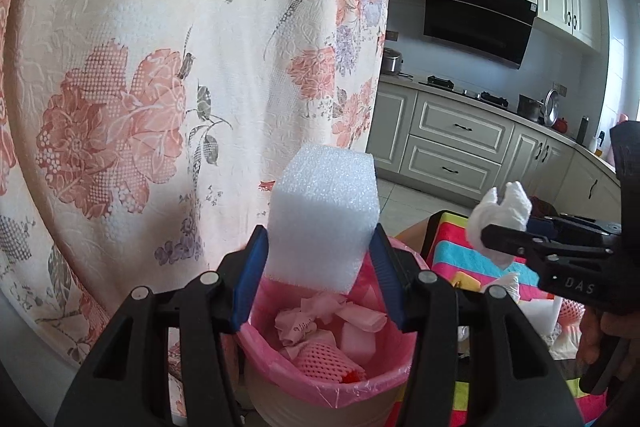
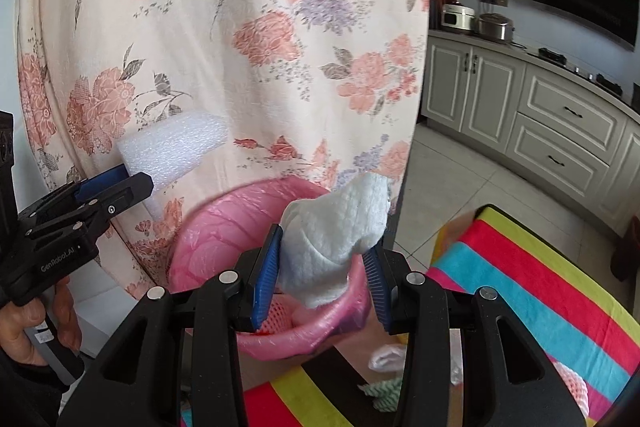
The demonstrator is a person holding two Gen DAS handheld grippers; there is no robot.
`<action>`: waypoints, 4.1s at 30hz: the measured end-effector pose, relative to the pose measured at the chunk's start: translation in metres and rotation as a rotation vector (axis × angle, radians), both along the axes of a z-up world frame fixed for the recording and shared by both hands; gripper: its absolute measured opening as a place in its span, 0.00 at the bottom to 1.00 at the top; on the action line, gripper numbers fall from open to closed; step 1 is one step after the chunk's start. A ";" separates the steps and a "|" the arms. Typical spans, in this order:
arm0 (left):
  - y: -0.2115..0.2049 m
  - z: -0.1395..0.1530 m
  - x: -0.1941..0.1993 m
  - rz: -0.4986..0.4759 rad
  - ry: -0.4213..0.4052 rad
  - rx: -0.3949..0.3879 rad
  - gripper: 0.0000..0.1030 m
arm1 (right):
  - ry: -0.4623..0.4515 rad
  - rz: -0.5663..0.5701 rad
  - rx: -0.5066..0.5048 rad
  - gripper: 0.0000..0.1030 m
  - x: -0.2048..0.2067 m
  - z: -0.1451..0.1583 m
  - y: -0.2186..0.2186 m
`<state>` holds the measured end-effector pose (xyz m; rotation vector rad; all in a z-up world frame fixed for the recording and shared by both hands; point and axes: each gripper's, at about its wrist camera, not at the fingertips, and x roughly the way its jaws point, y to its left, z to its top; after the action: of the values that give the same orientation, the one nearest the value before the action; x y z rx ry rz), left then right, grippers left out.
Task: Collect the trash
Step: 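Carry both items over the pink bin and open both tools to drop them, then move both open tools back over the trash pile, then grasp the folded white foam sheet with the left tool while the right tool grasps the pink foam fruit net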
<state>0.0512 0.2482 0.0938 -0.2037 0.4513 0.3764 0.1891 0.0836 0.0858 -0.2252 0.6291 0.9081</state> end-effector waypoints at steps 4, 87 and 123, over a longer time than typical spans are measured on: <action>0.006 -0.001 0.002 0.012 0.003 -0.003 0.49 | 0.009 0.022 -0.014 0.38 0.004 -0.004 0.020; -0.237 -0.053 0.100 -0.461 0.188 -0.025 0.68 | 0.093 -0.547 0.034 0.81 0.029 -0.074 -0.331; -0.292 -0.142 0.192 -0.313 0.404 -0.239 0.77 | 0.112 -0.597 0.039 0.82 0.037 -0.088 -0.382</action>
<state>0.2433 -0.0440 -0.0479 -0.2855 0.9150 0.0514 0.2260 -0.2979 -0.0018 0.0528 0.7288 0.3576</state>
